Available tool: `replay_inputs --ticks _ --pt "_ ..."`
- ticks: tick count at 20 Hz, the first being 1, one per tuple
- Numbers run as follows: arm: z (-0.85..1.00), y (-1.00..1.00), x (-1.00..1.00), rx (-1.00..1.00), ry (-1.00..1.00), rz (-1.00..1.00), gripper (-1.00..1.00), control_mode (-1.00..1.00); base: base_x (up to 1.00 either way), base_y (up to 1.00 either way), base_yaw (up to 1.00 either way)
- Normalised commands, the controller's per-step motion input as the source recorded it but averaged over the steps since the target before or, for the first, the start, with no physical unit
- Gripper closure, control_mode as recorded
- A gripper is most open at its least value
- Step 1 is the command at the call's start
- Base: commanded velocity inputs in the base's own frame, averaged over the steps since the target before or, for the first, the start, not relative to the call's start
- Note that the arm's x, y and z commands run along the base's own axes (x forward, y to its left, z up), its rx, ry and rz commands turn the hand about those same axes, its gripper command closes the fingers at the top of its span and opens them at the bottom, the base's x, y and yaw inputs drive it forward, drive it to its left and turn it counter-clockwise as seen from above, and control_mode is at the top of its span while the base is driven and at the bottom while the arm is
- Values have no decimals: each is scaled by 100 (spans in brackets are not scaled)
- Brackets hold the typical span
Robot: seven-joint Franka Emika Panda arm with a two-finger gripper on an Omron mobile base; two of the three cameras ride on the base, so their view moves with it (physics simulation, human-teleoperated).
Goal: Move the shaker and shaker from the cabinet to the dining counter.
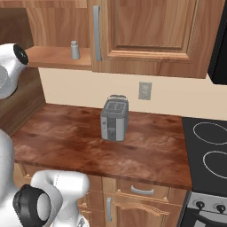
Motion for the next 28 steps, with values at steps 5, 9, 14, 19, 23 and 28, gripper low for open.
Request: replay_inputs --ticks 5,9,14,19,23,28 --pt "-8 -4 16 0 -8 -29 -100 -100 0 0 0" --pt "-1 -51 19 -2 -3 -21 -100 -100 0 0 0" --pt "0 -73 11 -4 -1 -12 -100 -100 0 0 0" --pt "5 -74 1 -10 -6 -12 -100 -100 0 0 0" --pt "6 -70 0 -14 -10 -15 -100 -100 0 0 0" --pt "8 -60 1 -21 -12 -21 -100 -100 0 0 0"
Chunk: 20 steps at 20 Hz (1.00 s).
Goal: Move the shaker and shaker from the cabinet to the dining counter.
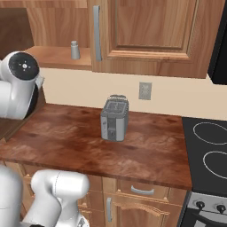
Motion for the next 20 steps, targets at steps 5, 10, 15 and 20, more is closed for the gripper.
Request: replay_inputs --ticks 5,10,15,20 --pt "10 -54 7 -23 -12 -23 -100 -100 0 0 0" --pt "6 -48 11 -26 -17 -23 -100 -100 0 0 0" --pt "10 -48 19 -21 -11 -23 -100 -100 0 0 0" --pt "20 -47 27 -14 -3 -23 -100 -100 0 0 0"
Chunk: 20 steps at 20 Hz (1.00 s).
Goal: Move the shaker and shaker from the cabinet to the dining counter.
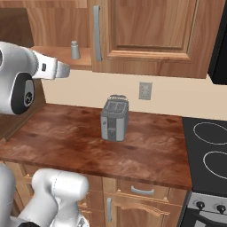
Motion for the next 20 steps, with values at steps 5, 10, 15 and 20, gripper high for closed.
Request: replay_inputs --ticks 5,10,15,20 --pt "40 -40 25 0 1 -12 -100 -100 0 0 0" --pt "32 -27 28 0 0 -1 -100 -100 0 0 0" --pt "16 -27 24 0 0 0 -100 -100 0 0 0" --pt "0 -28 29 0 0 0 -100 -100 0 0 0"
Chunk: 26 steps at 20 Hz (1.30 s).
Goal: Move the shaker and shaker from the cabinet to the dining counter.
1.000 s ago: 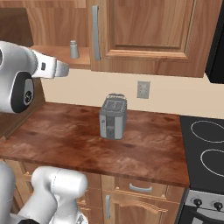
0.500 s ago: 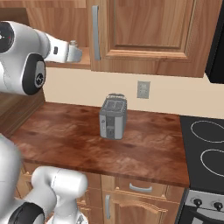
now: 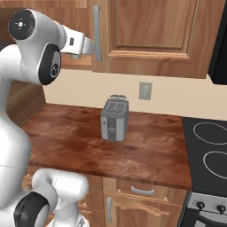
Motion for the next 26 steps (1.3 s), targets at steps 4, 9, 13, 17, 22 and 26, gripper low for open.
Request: replay_inputs --ticks 4,9,13,17,22,26 --pt "0 -26 38 0 0 0 -100 -100 0 0 0" --pt "0 -6 49 0 0 0 -100 -100 0 0 0" --pt "-1 0 49 0 0 0 -100 -100 0 0 0" --pt "0 0 42 0 0 0 -100 -100 0 0 0" --pt "-1 -4 36 0 0 0 -100 -100 0 0 0" --pt "-2 0 36 0 0 0 -100 -100 0 0 0"
